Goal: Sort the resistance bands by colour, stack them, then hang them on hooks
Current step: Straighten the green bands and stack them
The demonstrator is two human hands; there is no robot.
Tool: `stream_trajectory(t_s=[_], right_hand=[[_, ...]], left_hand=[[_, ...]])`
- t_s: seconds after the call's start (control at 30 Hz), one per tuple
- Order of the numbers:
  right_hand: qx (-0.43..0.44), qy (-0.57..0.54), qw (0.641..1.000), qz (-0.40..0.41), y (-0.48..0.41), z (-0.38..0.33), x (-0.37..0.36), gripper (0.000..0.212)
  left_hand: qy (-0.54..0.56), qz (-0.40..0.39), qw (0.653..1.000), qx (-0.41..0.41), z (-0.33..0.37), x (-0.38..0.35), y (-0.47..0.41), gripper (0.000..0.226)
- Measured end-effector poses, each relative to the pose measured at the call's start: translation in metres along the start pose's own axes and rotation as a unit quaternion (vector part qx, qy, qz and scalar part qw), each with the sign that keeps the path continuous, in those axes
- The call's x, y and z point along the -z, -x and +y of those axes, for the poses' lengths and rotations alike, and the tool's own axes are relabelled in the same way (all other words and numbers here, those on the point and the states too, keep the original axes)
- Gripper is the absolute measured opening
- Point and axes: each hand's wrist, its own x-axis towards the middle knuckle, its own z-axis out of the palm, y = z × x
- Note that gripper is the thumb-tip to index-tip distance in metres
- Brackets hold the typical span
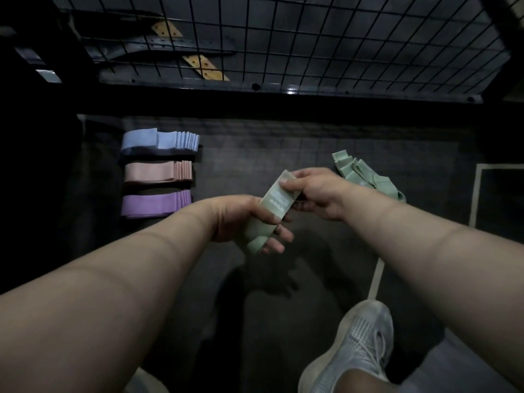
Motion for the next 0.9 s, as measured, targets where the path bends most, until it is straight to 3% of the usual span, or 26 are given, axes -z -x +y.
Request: stream_trajectory(t_s=[0.1, 0.2, 0.23, 0.3, 0.47, 0.57, 0.73, 0.8, 0.87, 0.9], right_hand=[[0.028, -0.024, 0.994, 0.105, -0.003, 0.003, 0.014, 0.014], [0.018, -0.062, 0.982, 0.177, -0.006, 0.017, 0.030, 0.008], [0.019, -0.067, 0.976, 0.206, -0.007, 0.022, 0.037, 0.010], [0.012, -0.077, 0.965, 0.249, -0.010, 0.031, 0.051, 0.017], [-0.064, 0.002, 0.977, 0.202, -0.016, 0.057, 0.071, 0.016], [-0.106, 0.055, 0.977, 0.178, -0.023, 0.084, 0.069, 0.014], [-0.135, 0.120, 0.961, 0.211, -0.037, 0.133, 0.064, 0.015], [-0.137, 0.221, 0.946, 0.193, -0.041, 0.139, 0.064, 0.016], [-0.116, 0.353, 0.909, 0.186, -0.049, 0.135, 0.070, 0.007], [-0.097, 0.404, 0.888, 0.199, -0.054, 0.131, 0.074, 0.013]], left_hand=[[-0.013, 0.082, 0.997, 0.001, -0.006, 0.007, -0.001, 0.022], [-0.185, 0.211, 0.959, 0.034, -0.018, 0.028, 0.004, 0.009], [-0.239, 0.227, 0.943, 0.050, -0.024, 0.037, 0.006, 0.010], [-0.246, 0.255, 0.933, 0.066, -0.039, 0.053, 0.011, 0.017], [-0.061, 0.365, 0.929, -0.010, -0.069, 0.071, 0.011, 0.017], [-0.014, 0.400, 0.916, -0.025, -0.081, 0.068, 0.003, 0.014], [-0.112, 0.480, 0.870, -0.016, -0.103, 0.072, -0.014, 0.019], [-0.169, 0.485, 0.858, 0.004, -0.109, 0.073, -0.020, 0.022], [-0.225, 0.475, 0.850, 0.038, -0.113, 0.072, -0.024, 0.025], [-0.256, 0.471, 0.843, 0.055, -0.115, 0.071, -0.026, 0.028]])
